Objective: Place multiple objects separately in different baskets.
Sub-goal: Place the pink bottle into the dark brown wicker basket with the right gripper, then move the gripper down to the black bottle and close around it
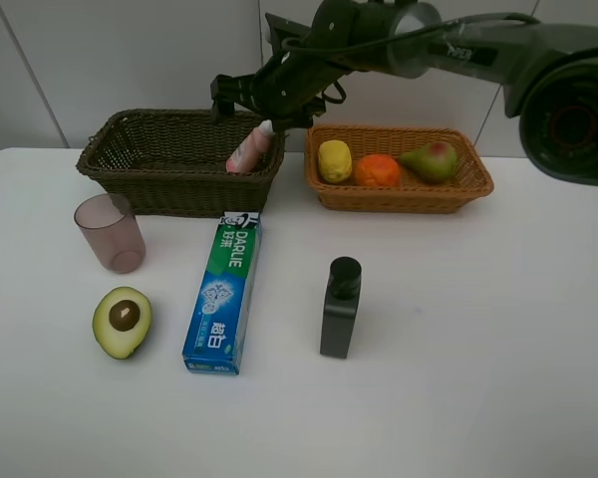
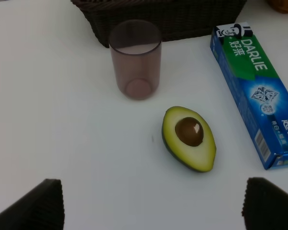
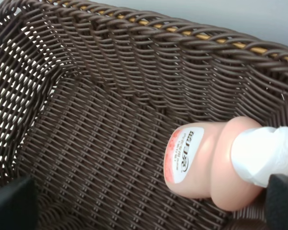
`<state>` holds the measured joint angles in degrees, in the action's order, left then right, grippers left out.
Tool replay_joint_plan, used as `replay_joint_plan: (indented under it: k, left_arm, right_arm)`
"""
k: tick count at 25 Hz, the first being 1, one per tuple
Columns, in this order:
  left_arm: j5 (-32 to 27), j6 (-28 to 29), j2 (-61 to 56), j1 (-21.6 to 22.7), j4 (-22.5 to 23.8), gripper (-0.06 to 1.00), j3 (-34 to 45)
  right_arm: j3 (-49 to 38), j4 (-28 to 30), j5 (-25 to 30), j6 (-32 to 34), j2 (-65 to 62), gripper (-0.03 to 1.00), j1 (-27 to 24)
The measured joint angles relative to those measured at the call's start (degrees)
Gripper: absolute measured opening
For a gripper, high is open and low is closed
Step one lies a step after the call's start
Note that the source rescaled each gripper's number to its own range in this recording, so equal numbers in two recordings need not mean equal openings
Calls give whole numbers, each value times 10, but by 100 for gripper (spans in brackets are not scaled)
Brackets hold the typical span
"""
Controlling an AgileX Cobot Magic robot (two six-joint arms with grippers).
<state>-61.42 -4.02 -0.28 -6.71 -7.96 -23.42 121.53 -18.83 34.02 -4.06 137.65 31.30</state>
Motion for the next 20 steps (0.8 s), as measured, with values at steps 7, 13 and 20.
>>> replay_joint_plan:
  k: [7, 13, 20]
  left_arm:
    - [0, 0, 0, 0, 0, 98, 0]
    - [0, 0, 0, 0, 0, 98, 0]
    - [0, 0, 0, 0, 0, 98, 0]
  right_arm:
    - [0, 1, 25, 2, -16, 100, 0]
    - [0, 49, 76, 23, -54, 100, 2]
    - [0, 184, 153, 144, -100, 100, 34]
